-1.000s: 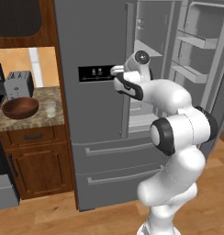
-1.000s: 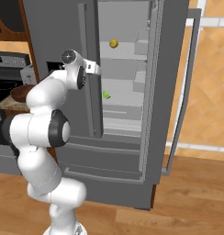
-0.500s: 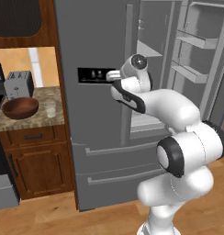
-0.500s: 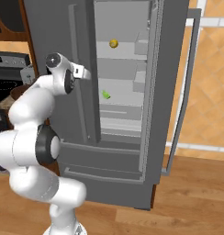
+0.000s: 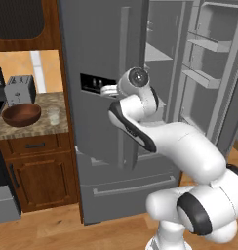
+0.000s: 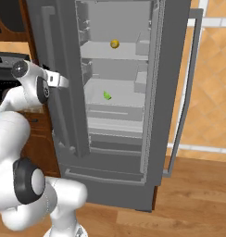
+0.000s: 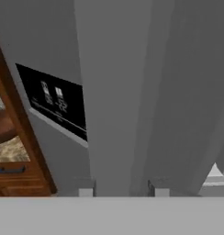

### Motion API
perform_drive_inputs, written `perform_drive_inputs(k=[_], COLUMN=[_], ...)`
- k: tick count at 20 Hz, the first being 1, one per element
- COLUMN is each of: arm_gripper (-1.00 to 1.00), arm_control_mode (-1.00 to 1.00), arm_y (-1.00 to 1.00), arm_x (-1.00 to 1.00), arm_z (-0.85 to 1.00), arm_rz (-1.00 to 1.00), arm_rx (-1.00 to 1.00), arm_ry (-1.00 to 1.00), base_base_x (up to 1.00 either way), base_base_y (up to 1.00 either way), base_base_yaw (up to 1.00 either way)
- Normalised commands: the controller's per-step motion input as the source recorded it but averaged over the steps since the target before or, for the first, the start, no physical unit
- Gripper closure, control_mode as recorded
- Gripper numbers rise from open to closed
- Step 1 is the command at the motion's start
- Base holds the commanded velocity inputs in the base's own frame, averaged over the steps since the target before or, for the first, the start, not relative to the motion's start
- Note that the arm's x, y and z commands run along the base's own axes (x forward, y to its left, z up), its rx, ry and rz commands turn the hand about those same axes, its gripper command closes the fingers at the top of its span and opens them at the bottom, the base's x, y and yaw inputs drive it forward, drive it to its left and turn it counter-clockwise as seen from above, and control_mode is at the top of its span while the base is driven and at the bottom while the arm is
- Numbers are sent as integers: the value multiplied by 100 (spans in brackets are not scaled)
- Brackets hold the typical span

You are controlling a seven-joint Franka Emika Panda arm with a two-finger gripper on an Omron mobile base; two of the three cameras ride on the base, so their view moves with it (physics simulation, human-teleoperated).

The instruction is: Grab a lemon wedge from the fridge and one ice cube from the ice bowl, and put them in the glass of lemonade.

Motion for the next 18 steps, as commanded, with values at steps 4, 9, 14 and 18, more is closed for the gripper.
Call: perform_drive_inputs(k=[4,9,14,18], arm_gripper=[100,100,100,100], arm_control_mode=[-100,-100,-100,-100], arm_y=[64,13,-46,-84], arm_x=[-100,-98,-46,8], arm_z=[63,76,66,29], arm_rz=[6,2,-3,-18], arm_rx=[0,0,0,14], arm_ry=[0,-3,2,15], base_base_x=[0,0,0,0], base_base_y=[0,0,0,0], base_base_yaw=[0,0,0,0])
